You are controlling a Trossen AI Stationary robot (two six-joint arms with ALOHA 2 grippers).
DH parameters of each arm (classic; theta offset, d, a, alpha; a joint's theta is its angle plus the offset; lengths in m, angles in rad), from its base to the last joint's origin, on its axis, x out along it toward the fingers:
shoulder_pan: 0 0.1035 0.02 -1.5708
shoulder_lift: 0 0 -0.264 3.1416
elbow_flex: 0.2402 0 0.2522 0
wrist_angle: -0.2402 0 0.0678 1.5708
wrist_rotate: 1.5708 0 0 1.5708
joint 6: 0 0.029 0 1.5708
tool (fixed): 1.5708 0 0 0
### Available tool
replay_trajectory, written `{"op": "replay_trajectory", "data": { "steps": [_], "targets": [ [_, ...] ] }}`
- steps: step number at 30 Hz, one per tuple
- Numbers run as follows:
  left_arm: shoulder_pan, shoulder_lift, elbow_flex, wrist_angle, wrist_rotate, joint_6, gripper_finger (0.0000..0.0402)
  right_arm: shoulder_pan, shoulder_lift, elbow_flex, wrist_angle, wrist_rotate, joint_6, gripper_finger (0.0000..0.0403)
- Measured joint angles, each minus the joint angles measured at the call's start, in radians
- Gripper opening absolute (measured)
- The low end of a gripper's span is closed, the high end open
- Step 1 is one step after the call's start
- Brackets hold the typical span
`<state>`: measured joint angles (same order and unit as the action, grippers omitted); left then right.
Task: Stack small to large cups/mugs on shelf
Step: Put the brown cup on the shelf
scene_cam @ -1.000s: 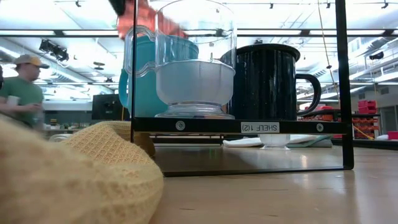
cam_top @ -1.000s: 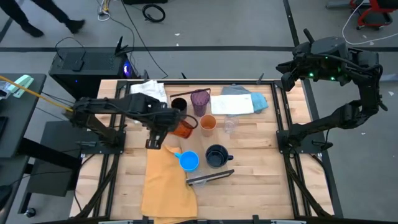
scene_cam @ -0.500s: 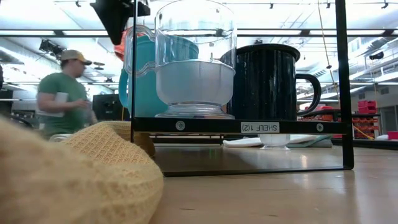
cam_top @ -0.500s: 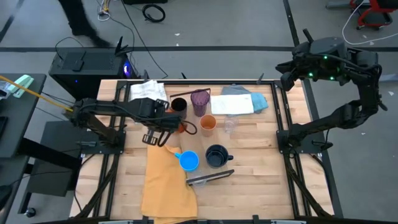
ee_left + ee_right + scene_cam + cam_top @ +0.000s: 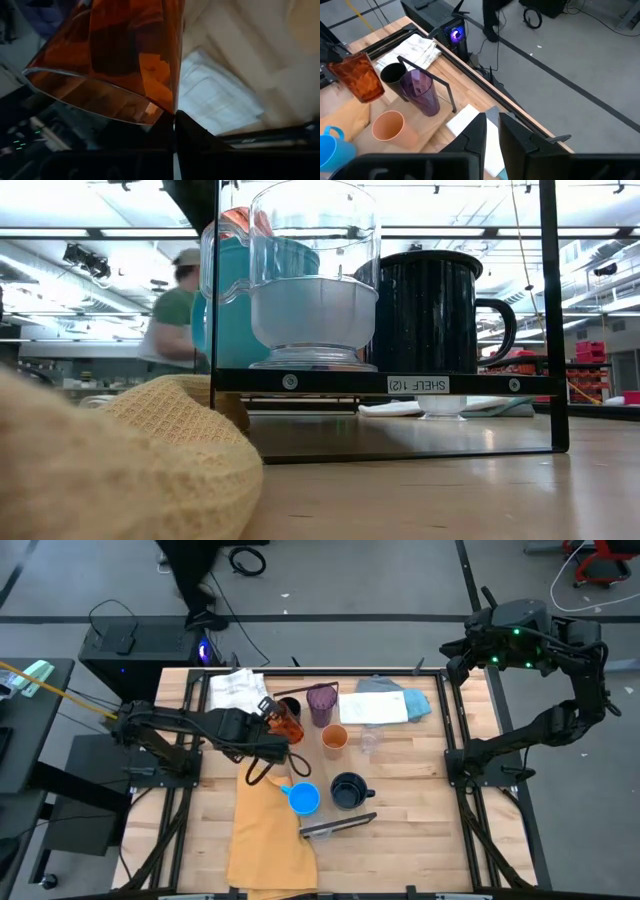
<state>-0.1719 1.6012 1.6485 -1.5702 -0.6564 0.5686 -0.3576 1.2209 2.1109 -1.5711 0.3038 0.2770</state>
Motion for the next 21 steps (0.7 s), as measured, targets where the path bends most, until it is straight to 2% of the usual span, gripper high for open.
{"op": "replay_trajectory", "data": {
  "steps": [13,21],
  "targets": [
    [-0.089,0.0,-0.016,0.001,-0.002,0.061,0.0009,0.0,0.0,0.0,0.0,-0.01,0.012,0.0054],
    [-0.095,0.0,-0.168,-0.001,-0.014,0.074,0.0009,0.0,0.0,0.0,0.0,-0.023,0.01,0.0054]
  ]
}}
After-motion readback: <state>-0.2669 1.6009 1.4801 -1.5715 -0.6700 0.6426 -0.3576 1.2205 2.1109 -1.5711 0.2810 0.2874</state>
